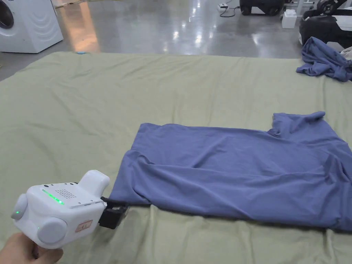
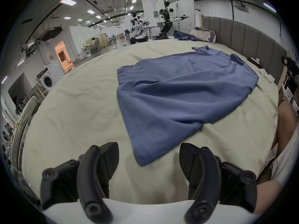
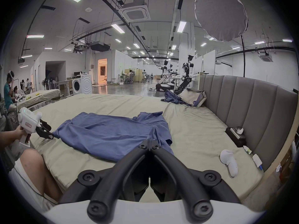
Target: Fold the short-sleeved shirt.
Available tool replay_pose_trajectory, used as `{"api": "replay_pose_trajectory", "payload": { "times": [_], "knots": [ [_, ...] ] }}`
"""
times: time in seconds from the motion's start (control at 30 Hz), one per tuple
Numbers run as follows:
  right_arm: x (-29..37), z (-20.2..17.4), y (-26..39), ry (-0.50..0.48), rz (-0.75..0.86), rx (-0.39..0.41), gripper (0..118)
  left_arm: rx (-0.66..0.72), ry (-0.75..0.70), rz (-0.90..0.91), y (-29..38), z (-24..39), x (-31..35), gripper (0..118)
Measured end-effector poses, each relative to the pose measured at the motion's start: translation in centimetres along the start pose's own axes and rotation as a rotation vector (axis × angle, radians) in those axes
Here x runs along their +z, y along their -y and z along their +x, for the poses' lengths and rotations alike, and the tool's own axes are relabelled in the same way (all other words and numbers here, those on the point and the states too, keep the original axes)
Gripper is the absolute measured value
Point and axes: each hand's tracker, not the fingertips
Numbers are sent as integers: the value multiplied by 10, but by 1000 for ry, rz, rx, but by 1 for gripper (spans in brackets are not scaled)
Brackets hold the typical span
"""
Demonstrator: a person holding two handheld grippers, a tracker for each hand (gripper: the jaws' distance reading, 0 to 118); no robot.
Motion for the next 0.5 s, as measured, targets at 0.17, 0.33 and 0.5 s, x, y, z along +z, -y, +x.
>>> {"api": "replay_pose_trajectory", "payload": {
  "times": [0.17, 0.33, 0.5],
  "knots": [
    [-7, 1, 3, -4, -22, 13, 2, 52, 67, -19, -4, -6, -11, 84],
    [-23, 10, 5, -42, -101, 14, 2, 50, 50, 20, -8, 10, -1, 14],
    [-60, 19, -2, -94, -279, 98, 111, 32, 34, 40, -19, 18, 9, 10]
  ]
}}
